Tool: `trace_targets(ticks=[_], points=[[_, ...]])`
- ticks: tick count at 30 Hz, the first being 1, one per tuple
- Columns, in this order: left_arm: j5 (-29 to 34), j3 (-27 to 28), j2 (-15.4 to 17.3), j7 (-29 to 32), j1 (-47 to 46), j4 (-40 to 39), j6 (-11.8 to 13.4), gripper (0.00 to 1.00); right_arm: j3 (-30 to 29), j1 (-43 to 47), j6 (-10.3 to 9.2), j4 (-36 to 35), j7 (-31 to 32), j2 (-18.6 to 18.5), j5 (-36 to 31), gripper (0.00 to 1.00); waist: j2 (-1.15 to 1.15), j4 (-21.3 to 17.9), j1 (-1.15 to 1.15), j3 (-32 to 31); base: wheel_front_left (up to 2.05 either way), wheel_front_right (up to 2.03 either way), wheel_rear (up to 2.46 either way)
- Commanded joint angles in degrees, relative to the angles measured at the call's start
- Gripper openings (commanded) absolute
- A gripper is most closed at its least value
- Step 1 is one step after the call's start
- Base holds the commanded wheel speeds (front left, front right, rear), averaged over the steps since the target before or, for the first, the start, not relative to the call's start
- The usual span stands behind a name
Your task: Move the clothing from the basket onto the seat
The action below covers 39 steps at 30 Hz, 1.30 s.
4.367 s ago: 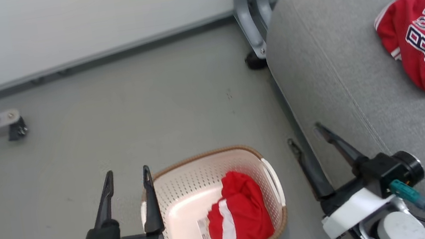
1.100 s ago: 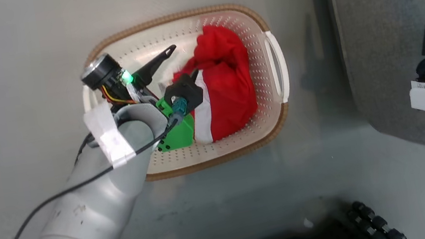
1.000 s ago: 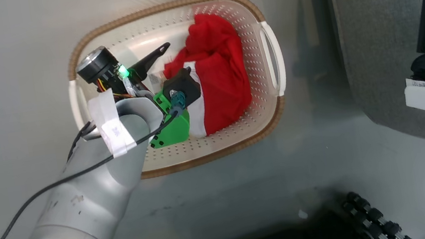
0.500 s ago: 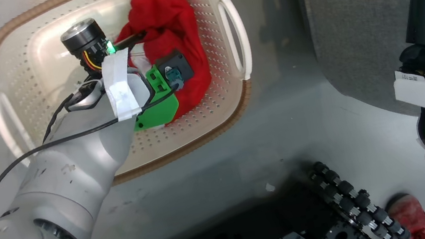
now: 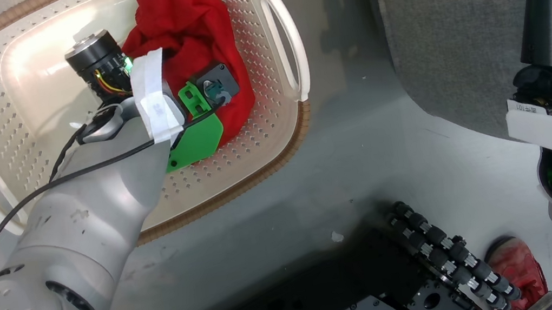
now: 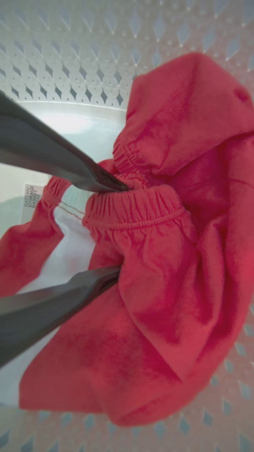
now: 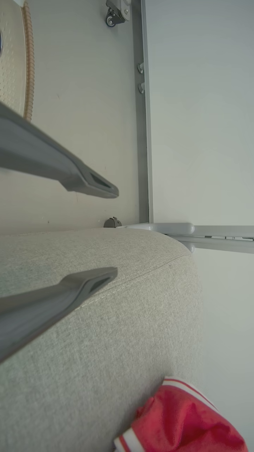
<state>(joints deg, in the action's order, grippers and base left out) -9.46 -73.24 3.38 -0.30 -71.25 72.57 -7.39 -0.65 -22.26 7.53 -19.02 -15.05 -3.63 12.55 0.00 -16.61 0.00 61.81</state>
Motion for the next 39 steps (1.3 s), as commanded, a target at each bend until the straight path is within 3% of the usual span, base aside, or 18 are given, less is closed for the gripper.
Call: trace_targets(ticks=[1, 2, 10, 17, 20, 31, 39], points=[[-0.3, -0.1, 0.4, -0.2, -1.0, -0.6, -0.1, 0.76, -0.2, 0.5, -0.08, -0.3, -0.2, 0.0, 0.3, 1.00, 0.00, 0.2, 0.00, 0.2, 0.00, 0.00, 0.00], [-0.6, -0.1, 0.4, -1.5, -2.3, -1.3, -0.1, 0.00, -0.5, 0.3, -0.08, -0.2, -0.2, -0.1, 0.3, 1.00, 0.00, 0.4, 0.00, 0.3, 0.00, 0.00, 0.00], [-4.1, -0.2, 0.3, -4.1, -2.9, -2.4, -0.1, 0.00, -1.5, -2.6, -0.08, -0.5, -0.2, -0.7, 0.0, 1.00, 0.00, 2.1, 0.00, -0.4, 0.00, 0.00, 0.00], [-8.7, 1.5, -0.3, -9.7, 1.4, -3.9, 0.2, 0.00, -2.7, -1.8, -0.08, 0.1, -0.2, -2.2, -2.5, 1.00, 0.00, 6.1, 0.00, -7.0, 0.00, 0.00, 0.00], [-11.3, 2.8, -0.5, -11.8, 5.0, -5.8, 0.4, 0.00, -2.5, -0.8, -0.08, 0.9, -0.2, -2.5, -3.2, 1.00, 0.00, 7.4, 0.00, -11.8, 0.00, 0.00, 0.00], [-20.2, 10.5, -0.5, -14.9, 21.4, -15.5, 4.7, 0.00, 0.3, 6.0, -0.08, 5.7, -0.2, -2.6, -3.9, 1.00, 0.00, 10.4, 0.00, -31.6, 0.00, 0.00, 0.00], [-20.1, 21.0, 3.2, -14.9, 35.9, -28.4, 8.8, 0.00, 4.1, 12.4, -0.08, 10.3, -0.2, -0.8, -2.5, 1.00, 0.00, 10.0, 0.00, -45.9, 0.00, 0.00, 0.00]])
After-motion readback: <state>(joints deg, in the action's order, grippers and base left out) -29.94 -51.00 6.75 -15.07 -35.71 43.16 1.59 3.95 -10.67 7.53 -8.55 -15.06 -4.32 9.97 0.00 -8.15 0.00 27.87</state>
